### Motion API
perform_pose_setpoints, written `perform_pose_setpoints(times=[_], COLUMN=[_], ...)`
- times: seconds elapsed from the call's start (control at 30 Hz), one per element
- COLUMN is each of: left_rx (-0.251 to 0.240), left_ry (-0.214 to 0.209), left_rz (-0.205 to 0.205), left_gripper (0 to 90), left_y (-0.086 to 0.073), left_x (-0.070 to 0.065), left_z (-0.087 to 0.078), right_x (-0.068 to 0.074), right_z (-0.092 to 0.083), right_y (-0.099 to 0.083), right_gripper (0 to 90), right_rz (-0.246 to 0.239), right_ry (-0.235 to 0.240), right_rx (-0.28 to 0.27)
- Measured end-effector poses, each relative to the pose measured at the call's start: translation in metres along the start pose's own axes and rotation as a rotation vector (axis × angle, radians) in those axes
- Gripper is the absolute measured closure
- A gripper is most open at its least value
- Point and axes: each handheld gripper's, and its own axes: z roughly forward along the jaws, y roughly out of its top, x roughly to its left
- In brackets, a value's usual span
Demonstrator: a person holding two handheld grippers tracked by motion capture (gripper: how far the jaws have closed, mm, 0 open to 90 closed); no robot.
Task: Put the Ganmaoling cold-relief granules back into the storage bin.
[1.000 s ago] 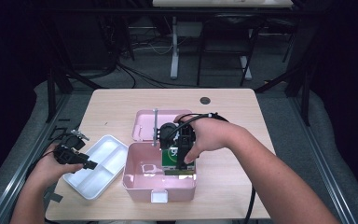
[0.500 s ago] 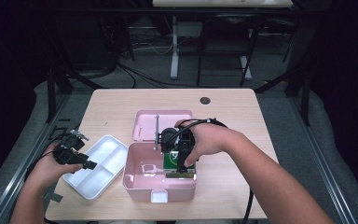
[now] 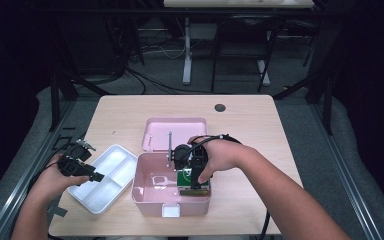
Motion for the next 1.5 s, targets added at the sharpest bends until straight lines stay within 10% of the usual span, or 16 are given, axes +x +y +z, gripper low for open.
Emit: perform_pose_setpoints(times=[1.5], left_rx=[0.011], left_ry=[-0.001], left_rz=[-0.006], left_gripper=[47.3], left_y=[0.0], left_x=[0.001], left_z=[0.005], right_x=[-0.014], right_z=[0.042], right_y=[-0.007], right_gripper=[15.7], right_rz=[0.055], right_ry=[0.031], right_rx=[-0.015])
